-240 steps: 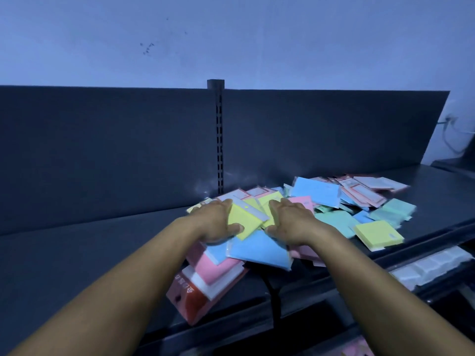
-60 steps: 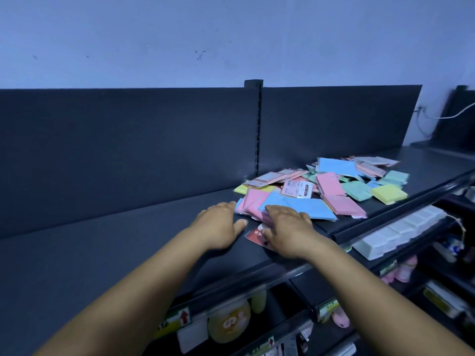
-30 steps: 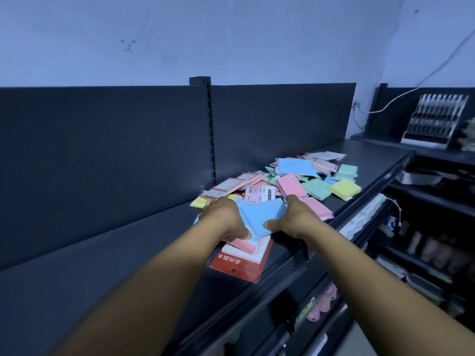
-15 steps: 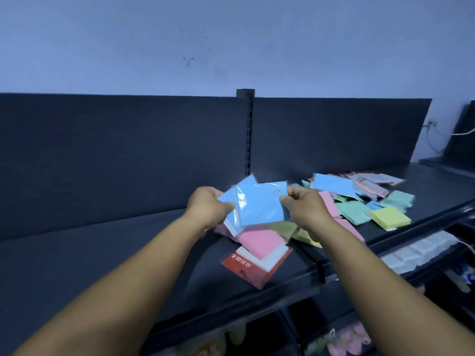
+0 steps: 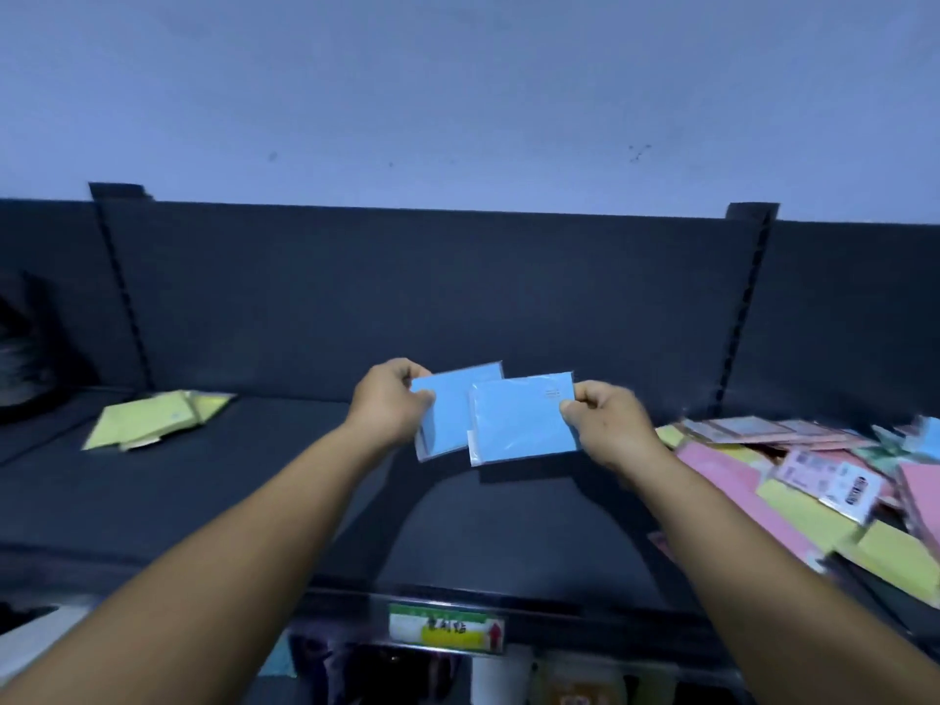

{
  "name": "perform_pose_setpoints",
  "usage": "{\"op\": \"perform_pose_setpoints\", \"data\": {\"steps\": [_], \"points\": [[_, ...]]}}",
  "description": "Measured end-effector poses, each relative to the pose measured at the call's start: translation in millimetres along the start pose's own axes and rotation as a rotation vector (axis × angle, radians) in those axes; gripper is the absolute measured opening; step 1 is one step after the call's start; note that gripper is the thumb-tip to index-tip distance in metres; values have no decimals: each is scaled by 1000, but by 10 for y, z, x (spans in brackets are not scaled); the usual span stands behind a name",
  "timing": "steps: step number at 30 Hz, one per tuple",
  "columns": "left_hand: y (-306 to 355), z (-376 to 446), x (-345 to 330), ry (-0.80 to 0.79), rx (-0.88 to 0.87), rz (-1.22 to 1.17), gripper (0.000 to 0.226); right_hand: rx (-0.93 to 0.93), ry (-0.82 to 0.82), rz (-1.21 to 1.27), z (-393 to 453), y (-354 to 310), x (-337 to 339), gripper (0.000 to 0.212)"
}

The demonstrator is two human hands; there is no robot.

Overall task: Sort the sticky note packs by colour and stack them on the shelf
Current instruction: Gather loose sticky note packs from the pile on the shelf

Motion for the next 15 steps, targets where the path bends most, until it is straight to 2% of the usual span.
{"op": "perform_pose_setpoints", "data": {"steps": [6,15], "points": [[-460,189,805,68,27,70,17,29,-81,-16,70,-397,-902,18],[-1129,713,1600,32,75,150,24,2,-115,-33,206,-827,-2112,14]]}}
Point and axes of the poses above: each hand's wrist, its own z-axis towards the middle knuckle, its own x-axis out of the back of the hand, y = z × x, the point moved 10 cm from there along z, towards the middle knuckle
